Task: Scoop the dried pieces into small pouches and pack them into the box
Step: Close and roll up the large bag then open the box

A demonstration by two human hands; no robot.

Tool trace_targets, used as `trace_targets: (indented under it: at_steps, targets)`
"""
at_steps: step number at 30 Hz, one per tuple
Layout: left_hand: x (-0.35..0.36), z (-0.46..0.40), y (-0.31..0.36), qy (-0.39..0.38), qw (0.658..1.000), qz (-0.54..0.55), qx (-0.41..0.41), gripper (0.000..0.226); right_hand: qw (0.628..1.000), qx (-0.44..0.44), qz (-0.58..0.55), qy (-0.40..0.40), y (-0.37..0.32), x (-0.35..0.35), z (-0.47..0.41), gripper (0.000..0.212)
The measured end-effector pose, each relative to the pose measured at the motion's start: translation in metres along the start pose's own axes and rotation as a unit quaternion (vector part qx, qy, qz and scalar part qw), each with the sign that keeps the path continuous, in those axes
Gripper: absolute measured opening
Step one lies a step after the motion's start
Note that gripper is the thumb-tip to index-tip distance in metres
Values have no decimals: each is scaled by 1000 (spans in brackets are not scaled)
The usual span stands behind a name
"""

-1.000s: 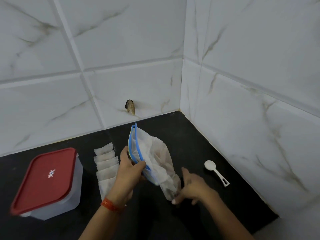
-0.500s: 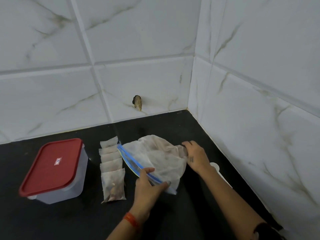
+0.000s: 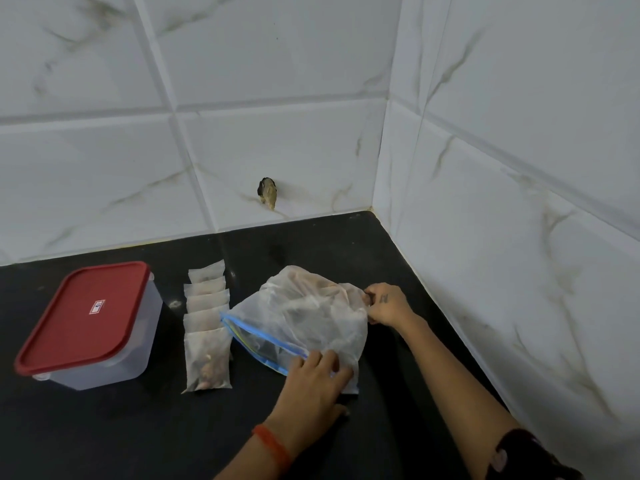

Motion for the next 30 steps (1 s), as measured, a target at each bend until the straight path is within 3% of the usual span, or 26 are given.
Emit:
trace_targets:
  at_steps: [2, 4, 7, 14, 17, 22, 26, 30]
  targets:
    - [14, -6, 2, 31, 999, -39, 19, 36, 999, -26, 45, 17, -2, -2, -4, 14]
    - [17, -10, 3, 84, 994, -47, 43, 16, 994, -54, 83, 36, -8, -6, -6, 11]
    - [15, -15, 8, 123, 990, -41, 61, 25, 981, -95, 145, 87, -18, -17, -9, 15]
    - [28, -20, 30, 105, 970, 198, 98, 15, 958, -79, 238, 140, -20, -30, -23, 9]
    - [32, -22, 23, 54, 962, 253, 84, 26, 961, -70, 236, 124, -23, -31, -31, 13]
    - [0, -8, -12, 143, 972, 172, 77, 43, 963, -26, 259, 67, -41, -38, -40, 22]
    - [-13, 7, -60, 151, 985, 87, 21, 40, 978, -99, 174, 58, -84, -22, -47, 41]
    - [-1, 15, -87, 113, 993, 41, -6, 57, 980, -183, 77, 4, -133, 13, -52, 29]
Point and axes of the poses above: each hand's wrist, its own z-axis away from the middle knuckle, its own x-axis out of the palm, y = z × x, the point moved 7 cm from there along -z, towards the middle knuckle, and after that the axes turned 3 degrees about -y, right-handed, at the moved point
